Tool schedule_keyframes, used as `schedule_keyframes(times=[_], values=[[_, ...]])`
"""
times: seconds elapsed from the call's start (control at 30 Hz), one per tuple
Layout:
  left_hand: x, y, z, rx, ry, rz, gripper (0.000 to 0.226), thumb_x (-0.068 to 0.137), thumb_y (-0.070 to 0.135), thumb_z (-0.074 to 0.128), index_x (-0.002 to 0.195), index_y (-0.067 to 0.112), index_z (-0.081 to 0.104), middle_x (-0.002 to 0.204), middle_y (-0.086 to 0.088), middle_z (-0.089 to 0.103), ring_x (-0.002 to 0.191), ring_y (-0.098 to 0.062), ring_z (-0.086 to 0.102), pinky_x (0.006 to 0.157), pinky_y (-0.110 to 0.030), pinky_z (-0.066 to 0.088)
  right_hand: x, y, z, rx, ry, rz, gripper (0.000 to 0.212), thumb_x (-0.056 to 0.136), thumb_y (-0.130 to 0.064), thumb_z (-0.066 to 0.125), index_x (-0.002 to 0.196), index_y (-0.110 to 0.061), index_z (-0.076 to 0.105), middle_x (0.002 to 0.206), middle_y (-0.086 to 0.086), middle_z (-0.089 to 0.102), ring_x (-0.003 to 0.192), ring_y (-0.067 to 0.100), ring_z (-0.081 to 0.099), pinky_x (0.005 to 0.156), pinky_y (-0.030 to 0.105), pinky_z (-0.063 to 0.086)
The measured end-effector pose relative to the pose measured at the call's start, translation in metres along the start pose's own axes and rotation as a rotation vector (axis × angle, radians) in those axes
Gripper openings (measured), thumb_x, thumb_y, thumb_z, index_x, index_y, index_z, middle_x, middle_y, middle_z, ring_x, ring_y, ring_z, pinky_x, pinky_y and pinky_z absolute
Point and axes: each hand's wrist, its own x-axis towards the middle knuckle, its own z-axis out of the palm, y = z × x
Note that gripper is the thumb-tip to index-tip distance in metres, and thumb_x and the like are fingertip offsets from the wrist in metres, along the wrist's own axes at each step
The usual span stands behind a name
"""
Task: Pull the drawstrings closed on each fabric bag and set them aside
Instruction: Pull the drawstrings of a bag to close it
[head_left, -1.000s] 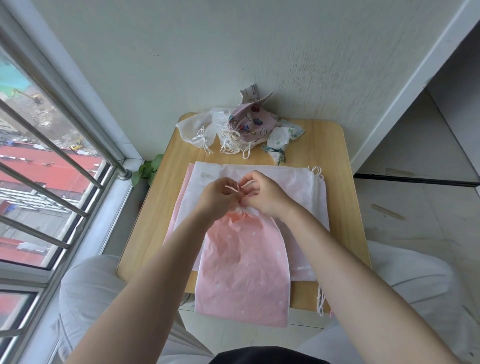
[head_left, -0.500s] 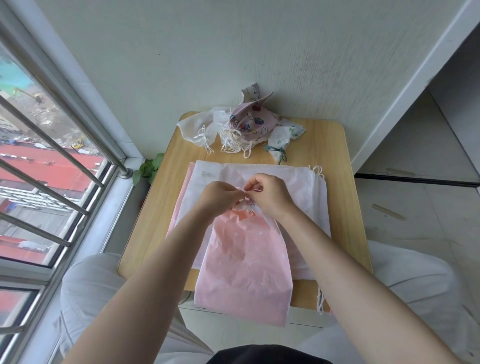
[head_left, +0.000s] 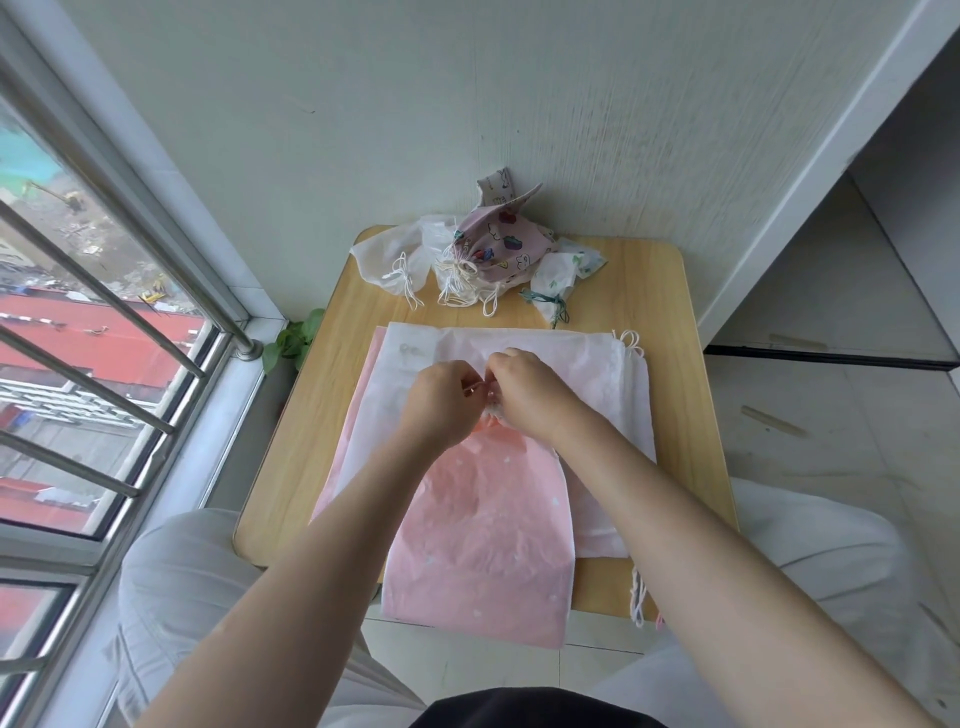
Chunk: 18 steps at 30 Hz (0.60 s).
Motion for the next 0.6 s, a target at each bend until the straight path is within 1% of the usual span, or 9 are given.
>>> schedule_keyframes(times=[0.1, 0.13, 0.17, 0.23, 0.33, 0.4, 0.47, 0.53, 0.6], values=[[-0.003, -0.003, 0.004, 0.095, 0.031, 0.055, 0.016, 0.094, 0.017, 0.054, 0.097, 0.008, 0.067, 0.095, -0.009, 0.066, 0.089, -0.027, 0.06, 0.066, -0.029, 0.036, 0.002, 0.002, -0.007, 0.193, -0.128, 0.129, 0.008, 0.094, -0.019, 0.056, 0.098, -0.012, 0.059, 0.104, 0.005, 0.06, 0.096, 0.022, 0.057, 0.075, 0.028, 0.043], [-0.004, -0.005, 0.006, 0.114, 0.036, 0.067, 0.017, 0.095, 0.018, 0.053, 0.098, 0.008, 0.066, 0.098, -0.009, 0.065, 0.09, -0.027, 0.06, 0.066, -0.029, 0.035, 0.003, 0.003, -0.009, 0.267, -0.197, 0.168, 0.01, 0.097, -0.019, 0.053, 0.089, -0.015, 0.06, 0.096, 0.002, 0.062, 0.09, 0.019, 0.058, 0.073, 0.028, 0.044], [-0.004, -0.006, 0.008, 0.126, 0.039, 0.079, 0.018, 0.095, 0.018, 0.052, 0.098, 0.008, 0.066, 0.098, -0.009, 0.065, 0.09, -0.028, 0.06, 0.066, -0.03, 0.035, 0.004, 0.005, -0.012, 0.326, -0.264, 0.196, 0.02, 0.098, -0.018, 0.05, 0.081, -0.017, 0.06, 0.086, 0.001, 0.063, 0.081, 0.018, 0.058, 0.069, 0.027, 0.043], [-0.004, -0.008, 0.014, 0.115, 0.068, 0.102, 0.017, 0.095, 0.016, 0.052, 0.097, 0.006, 0.065, 0.097, -0.011, 0.065, 0.089, -0.029, 0.06, 0.067, -0.033, 0.04, 0.005, 0.008, -0.012, 0.518, -0.334, 0.25, 0.03, 0.099, -0.014, 0.049, 0.071, -0.016, 0.06, 0.072, 0.004, 0.058, 0.065, 0.019, 0.05, 0.062, 0.026, 0.038], [-0.009, -0.011, 0.018, 0.015, 0.201, 0.112, 0.016, 0.091, 0.02, 0.062, 0.098, 0.007, 0.056, 0.091, -0.008, 0.065, 0.084, -0.03, 0.061, 0.067, -0.039, 0.048, 0.001, 0.011, -0.009, 0.897, -0.345, 0.339, 0.029, 0.099, -0.007, 0.049, 0.073, -0.009, 0.06, 0.061, 0.005, 0.049, 0.055, 0.014, 0.04, 0.055, 0.026, 0.03], [-0.011, -0.012, 0.018, 0.078, 0.327, 0.11, 0.027, 0.083, 0.025, 0.073, 0.095, 0.01, 0.054, 0.091, -0.006, 0.061, 0.083, -0.028, 0.056, 0.067, -0.041, 0.048, -0.002, 0.012, -0.009, 1.053, -0.351, 0.396, 0.027, 0.1, -0.005, 0.048, 0.076, -0.007, 0.06, 0.054, 0.0, 0.052, 0.052, 0.011, 0.041, 0.053, 0.024, 0.029], [-0.01, -0.011, 0.015, 0.16, 0.387, 0.135, 0.024, 0.078, 0.024, 0.077, 0.088, 0.013, 0.058, 0.089, -0.005, 0.058, 0.083, -0.027, 0.054, 0.068, -0.04, 0.046, -0.002, 0.012, -0.008, 1.171, -0.344, 0.439, 0.026, 0.1, -0.004, 0.048, 0.078, -0.006, 0.061, 0.053, -0.001, 0.054, 0.052, 0.011, 0.042, 0.052, 0.023, 0.03], [-0.007, -0.009, 0.014, 0.127, 0.287, 0.152, 0.008, 0.081, 0.021, 0.071, 0.085, 0.016, 0.065, 0.085, -0.001, 0.063, 0.083, -0.023, 0.058, 0.066, -0.031, 0.042, -0.002, 0.013, -0.007, 1.246, -0.315, 0.479, 0.026, 0.099, -0.001, 0.047, 0.076, -0.005, 0.06, 0.056, 0.002, 0.052, 0.052, 0.012, 0.042, 0.051, 0.023, 0.031], [-0.005, -0.009, 0.015, 0.059, 0.174, 0.136, 0.009, 0.084, 0.022, 0.067, 0.091, 0.018, 0.072, 0.086, 0.003, 0.068, 0.082, -0.016, 0.062, 0.061, -0.016, 0.035, -0.001, 0.015, -0.006, 1.26, -0.28, 0.517, 0.026, 0.098, 0.0, 0.048, 0.075, -0.004, 0.06, 0.059, 0.005, 0.047, 0.052, 0.013, 0.04, 0.05, 0.023, 0.031]])
